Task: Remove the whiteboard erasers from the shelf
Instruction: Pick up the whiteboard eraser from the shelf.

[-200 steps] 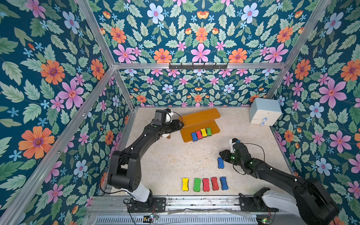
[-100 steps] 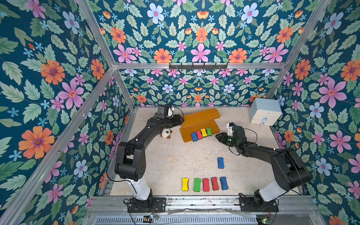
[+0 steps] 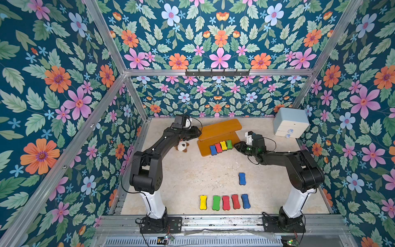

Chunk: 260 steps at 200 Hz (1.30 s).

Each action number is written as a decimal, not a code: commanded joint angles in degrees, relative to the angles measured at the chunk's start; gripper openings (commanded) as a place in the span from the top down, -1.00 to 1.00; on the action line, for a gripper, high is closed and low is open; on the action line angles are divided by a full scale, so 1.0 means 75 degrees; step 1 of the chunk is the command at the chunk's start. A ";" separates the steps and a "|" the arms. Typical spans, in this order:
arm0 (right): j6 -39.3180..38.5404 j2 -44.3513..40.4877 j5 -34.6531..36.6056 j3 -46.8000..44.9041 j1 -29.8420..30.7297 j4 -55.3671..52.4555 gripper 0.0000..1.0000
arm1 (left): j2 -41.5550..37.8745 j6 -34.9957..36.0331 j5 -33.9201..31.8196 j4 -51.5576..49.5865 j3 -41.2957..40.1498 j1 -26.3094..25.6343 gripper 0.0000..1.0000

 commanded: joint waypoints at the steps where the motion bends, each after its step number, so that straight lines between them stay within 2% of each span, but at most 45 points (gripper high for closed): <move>1: 0.0075 0.0166 -0.0114 0.0139 0.0001 0.0386 0.31 | 0.0029 0.0010 0.0149 0.0068 -0.0024 -0.0004 0.00; 111: 0.0313 0.1099 -0.0057 0.0730 -0.0001 0.0810 0.31 | 0.0002 0.0006 0.0253 0.0122 -0.0164 -0.0001 0.04; 260: 0.0524 0.1726 0.0060 0.1074 0.0143 0.1071 0.40 | -0.0132 -0.0002 0.0236 0.0162 -0.0297 -0.0007 0.02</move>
